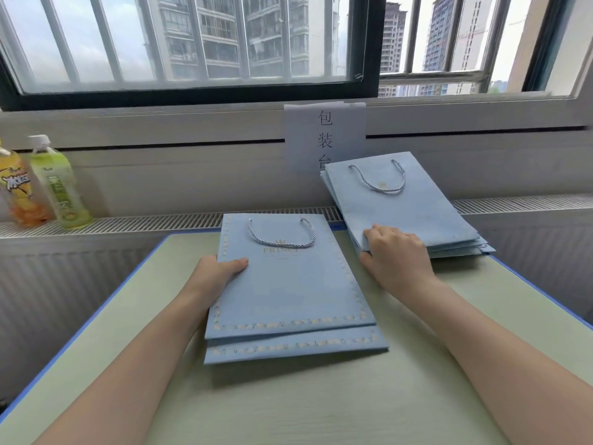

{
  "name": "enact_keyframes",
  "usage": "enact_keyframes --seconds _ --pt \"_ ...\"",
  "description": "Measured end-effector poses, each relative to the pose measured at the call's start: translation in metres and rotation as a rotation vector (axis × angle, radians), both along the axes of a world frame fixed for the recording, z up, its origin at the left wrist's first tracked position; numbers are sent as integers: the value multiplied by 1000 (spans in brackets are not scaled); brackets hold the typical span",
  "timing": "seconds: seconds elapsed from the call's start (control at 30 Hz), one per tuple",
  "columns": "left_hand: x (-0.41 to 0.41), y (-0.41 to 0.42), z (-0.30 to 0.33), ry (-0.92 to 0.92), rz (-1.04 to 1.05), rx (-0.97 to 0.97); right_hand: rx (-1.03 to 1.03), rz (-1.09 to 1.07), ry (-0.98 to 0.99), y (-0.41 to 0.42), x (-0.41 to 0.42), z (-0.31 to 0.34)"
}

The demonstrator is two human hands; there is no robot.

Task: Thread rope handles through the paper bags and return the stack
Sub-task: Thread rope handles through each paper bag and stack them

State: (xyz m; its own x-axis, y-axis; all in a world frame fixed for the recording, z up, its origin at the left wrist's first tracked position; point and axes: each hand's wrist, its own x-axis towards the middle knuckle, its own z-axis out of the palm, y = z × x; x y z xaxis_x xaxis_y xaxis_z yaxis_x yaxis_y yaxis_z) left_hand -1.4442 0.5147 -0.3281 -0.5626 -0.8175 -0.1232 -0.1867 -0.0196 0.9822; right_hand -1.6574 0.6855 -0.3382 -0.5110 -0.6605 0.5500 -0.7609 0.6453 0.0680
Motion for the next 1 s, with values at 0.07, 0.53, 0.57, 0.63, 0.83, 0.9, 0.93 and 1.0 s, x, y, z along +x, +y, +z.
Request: enact_keyframes --seconds 0.07,0.53,0.57,0.63,0.83,0.9,0.93,1.0 --pt "-1 0 0 5 4 -5 -72 49 87 3 1 5" --pt "-2 -8 -1 144 -35 86 -13 911 306 -18 120 -7" --pt "-2 -8 -2 110 -39 38 11 982 222 -19 125 -10" --pt "-1 -10 -7 59 -12 -21 -16 1083 32 -17 124 -9" --pt "6 -26 -7 22 105 -57 -199 445 -37 -15 35 15" --pt "9 -31 -8 1 129 -85 11 208 -169 -3 6 8" --pt "10 -33 -10 -19 141 -112 104 142 -207 5 -3 4" --pt "10 -34 -11 -72 155 -170 171 102 -213 12 -11 -3"
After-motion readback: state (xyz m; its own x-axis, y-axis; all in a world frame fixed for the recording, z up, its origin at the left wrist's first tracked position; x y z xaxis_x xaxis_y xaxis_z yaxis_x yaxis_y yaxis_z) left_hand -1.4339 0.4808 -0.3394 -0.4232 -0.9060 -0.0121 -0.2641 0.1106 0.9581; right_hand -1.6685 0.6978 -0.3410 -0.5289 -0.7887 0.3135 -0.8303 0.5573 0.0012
